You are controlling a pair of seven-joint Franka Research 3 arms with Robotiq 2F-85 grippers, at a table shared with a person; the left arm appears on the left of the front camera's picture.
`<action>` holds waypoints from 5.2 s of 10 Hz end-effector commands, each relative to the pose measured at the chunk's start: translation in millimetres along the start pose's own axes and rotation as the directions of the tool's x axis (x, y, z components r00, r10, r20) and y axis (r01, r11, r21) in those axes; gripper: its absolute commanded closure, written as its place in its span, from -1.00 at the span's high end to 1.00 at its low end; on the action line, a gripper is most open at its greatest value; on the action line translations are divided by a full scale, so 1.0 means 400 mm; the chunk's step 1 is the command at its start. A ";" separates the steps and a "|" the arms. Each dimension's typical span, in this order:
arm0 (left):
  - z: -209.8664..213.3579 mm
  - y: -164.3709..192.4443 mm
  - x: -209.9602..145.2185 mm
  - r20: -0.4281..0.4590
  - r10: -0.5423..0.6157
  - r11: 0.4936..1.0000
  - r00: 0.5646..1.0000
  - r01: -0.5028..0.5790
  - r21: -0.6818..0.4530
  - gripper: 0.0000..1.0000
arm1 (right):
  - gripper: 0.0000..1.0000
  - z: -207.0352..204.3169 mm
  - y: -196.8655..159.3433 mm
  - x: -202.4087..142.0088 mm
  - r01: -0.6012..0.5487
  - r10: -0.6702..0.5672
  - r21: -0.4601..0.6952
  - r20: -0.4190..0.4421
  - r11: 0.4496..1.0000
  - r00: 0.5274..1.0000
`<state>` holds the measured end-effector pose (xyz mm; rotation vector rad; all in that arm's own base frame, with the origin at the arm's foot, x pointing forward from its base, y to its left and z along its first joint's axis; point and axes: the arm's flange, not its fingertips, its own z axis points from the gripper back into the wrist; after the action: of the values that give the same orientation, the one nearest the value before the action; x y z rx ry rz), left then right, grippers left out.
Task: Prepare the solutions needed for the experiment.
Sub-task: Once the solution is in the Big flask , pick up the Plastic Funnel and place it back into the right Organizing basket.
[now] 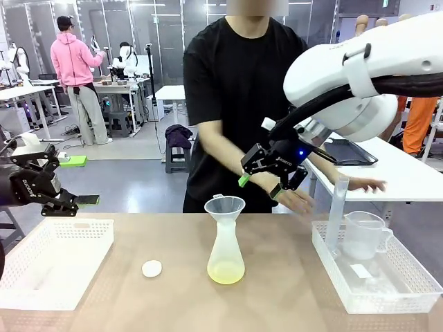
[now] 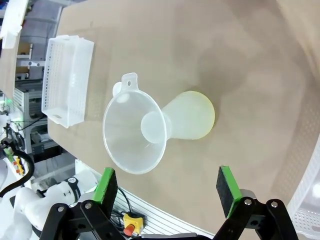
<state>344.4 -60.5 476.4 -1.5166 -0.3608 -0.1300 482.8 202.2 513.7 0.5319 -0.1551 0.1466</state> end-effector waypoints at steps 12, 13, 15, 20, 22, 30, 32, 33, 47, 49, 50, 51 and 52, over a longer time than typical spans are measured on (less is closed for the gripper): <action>0.001 -0.004 -0.002 -0.006 -0.001 1.000 1.000 0.001 -0.013 1.00 | 1.00 -0.182 0.027 0.065 0.086 -0.092 -0.045 -0.142 0.995 0.986; 0.001 -0.004 -0.002 -0.006 -0.001 1.000 1.000 0.001 -0.013 1.00 | 1.00 -0.183 0.029 0.069 0.101 -0.104 -0.029 -0.137 0.994 0.985; 0.001 -0.004 -0.002 -0.006 -0.001 1.000 1.000 0.001 -0.013 1.00 | 0.69 -0.182 0.025 0.063 0.115 -0.120 -0.043 -0.142 0.992 0.982; 0.001 -0.004 -0.002 -0.006 -0.001 1.000 1.000 0.001 -0.013 1.00 | 0.10 -0.177 0.023 0.054 0.142 -0.150 -0.064 -0.149 0.988 0.977; 0.001 -0.004 -0.002 -0.006 -0.001 1.000 1.000 0.001 -0.013 1.00 | -0.26 -0.176 0.024 0.047 0.145 -0.155 -0.071 -0.151 0.987 0.976; 0.001 -0.004 -0.002 -0.006 -0.001 1.000 1.000 0.001 -0.013 1.00 | -1.00 -0.169 0.011 0.032 0.179 -0.187 -0.071 -0.132 0.981 0.973; 0.001 -0.004 -0.002 -0.006 -0.001 1.000 1.000 0.001 -0.013 1.00 | -1.00 -0.159 0.015 0.021 0.168 -0.175 -0.064 -0.121 0.984 0.977; 0.001 -0.004 -0.002 -0.006 -0.001 1.000 1.000 0.001 -0.013 1.00 | -1.00 -0.145 0.019 0.016 0.159 -0.162 -0.042 -0.097 0.986 0.982; 0.001 -0.004 -0.002 -0.006 -0.001 1.000 1.000 0.001 -0.013 1.00 | -1.00 0.063 0.109 -0.033 0.007 -0.011 0.050 0.083 0.999 0.996; 0.001 -0.004 -0.002 -0.006 -0.001 1.000 1.000 0.001 -0.013 1.00 | -1.00 0.076 0.108 -0.039 0.002 -0.005 0.039 0.079 0.999 0.997; 0.001 -0.004 -0.002 -0.006 -0.001 1.000 1.000 0.001 -0.013 1.00 | -1.00 0.080 0.102 -0.042 0.004 -0.006 0.027 0.078 1.000 0.997; 0.001 -0.004 -0.002 -0.006 -0.001 1.000 1.000 0.001 -0.013 1.00 | -1.00 0.094 0.090 -0.051 0.000 -0.003 0.030 0.075 1.000 0.997; 0.001 -0.004 -0.002 -0.006 -0.001 1.000 1.000 0.001 -0.013 1.00 | -1.00 0.117 0.069 -0.064 0.011 -0.013 0.024 0.086 1.000 0.996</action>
<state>344.4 -60.5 476.4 -1.5165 -0.3609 -0.1298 456.1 215.1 561.4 0.5698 -0.2274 0.1011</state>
